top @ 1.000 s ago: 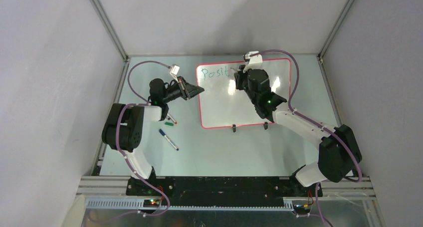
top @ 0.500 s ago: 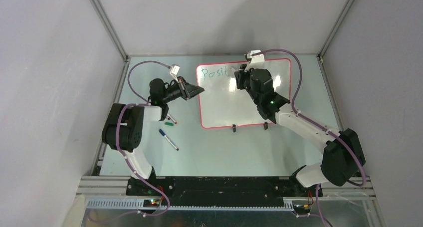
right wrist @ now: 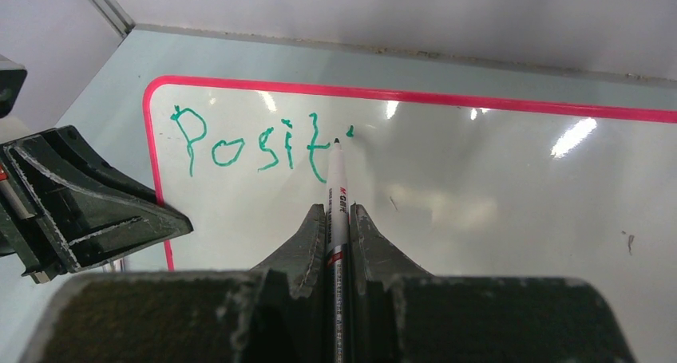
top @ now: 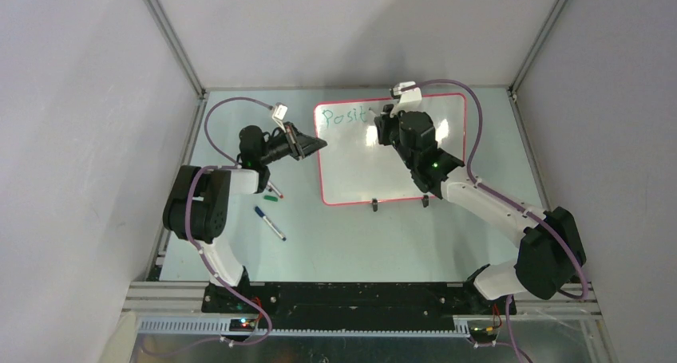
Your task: Write a sentence on the whiteboard
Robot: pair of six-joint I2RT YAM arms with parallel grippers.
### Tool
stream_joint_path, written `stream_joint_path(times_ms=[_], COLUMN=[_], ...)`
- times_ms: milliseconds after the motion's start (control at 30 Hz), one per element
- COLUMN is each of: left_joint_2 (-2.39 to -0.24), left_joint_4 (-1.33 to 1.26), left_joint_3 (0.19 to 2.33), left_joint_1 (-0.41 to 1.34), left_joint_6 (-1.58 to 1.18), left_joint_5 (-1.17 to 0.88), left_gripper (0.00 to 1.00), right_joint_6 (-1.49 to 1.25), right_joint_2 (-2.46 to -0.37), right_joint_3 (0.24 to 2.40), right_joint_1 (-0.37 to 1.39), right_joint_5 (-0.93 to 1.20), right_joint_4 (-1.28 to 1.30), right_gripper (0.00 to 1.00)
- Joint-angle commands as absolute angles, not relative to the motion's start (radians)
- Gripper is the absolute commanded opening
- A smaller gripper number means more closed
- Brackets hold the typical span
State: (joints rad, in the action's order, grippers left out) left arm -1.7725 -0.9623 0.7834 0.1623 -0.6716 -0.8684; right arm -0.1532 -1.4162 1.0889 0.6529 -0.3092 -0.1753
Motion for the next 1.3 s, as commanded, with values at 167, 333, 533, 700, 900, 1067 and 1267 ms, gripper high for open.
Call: stream_joint_path(times_ms=[167, 333, 533, 700, 900, 1067, 1267], left_joint_2=[-1.739, -1.742, -1.744, -1.744, -1.745, -1.745, -1.746], left_joint_4=[-0.98, -0.979, -0.98, -0.979, -0.98, -0.982, -0.981], left_joint_3=[0.777, 0.779, 0.779, 0.779, 0.779, 0.78, 0.779], left_joint_1=[0.175, 0.175, 0.175, 0.175, 0.176, 0.175, 0.176], left_joint_6=[-0.614, -0.614, -0.615, -0.615, -0.616, -0.618, -0.617], left_joint_5=[-0.842, -0.844, -0.843, -0.842, -0.842, -0.844, -0.843], left_gripper=[0.0, 0.0, 0.0, 0.0, 0.0, 0.0, 0.0], right_joint_6=[-0.153, -0.157, -0.162, -0.168, -0.171, -0.172, -0.178], right_joint_2=[-1.408, -1.421, -1.43, -1.441, -1.447, -1.45, -1.454], right_joint_3=[1.104, 1.104, 1.104, 1.104, 1.103, 1.103, 1.104], right_joint_1=[0.653, 0.65, 0.642, 0.637, 0.631, 0.627, 0.623], right_joint_5=[-0.341, -0.337, -0.323, -0.315, -0.31, -0.307, -0.302], right_joint_4=[-0.183, -0.191, -0.195, -0.204, -0.204, -0.206, -0.2], right_gripper=[0.0, 0.0, 0.0, 0.0, 0.0, 0.0, 0.0])
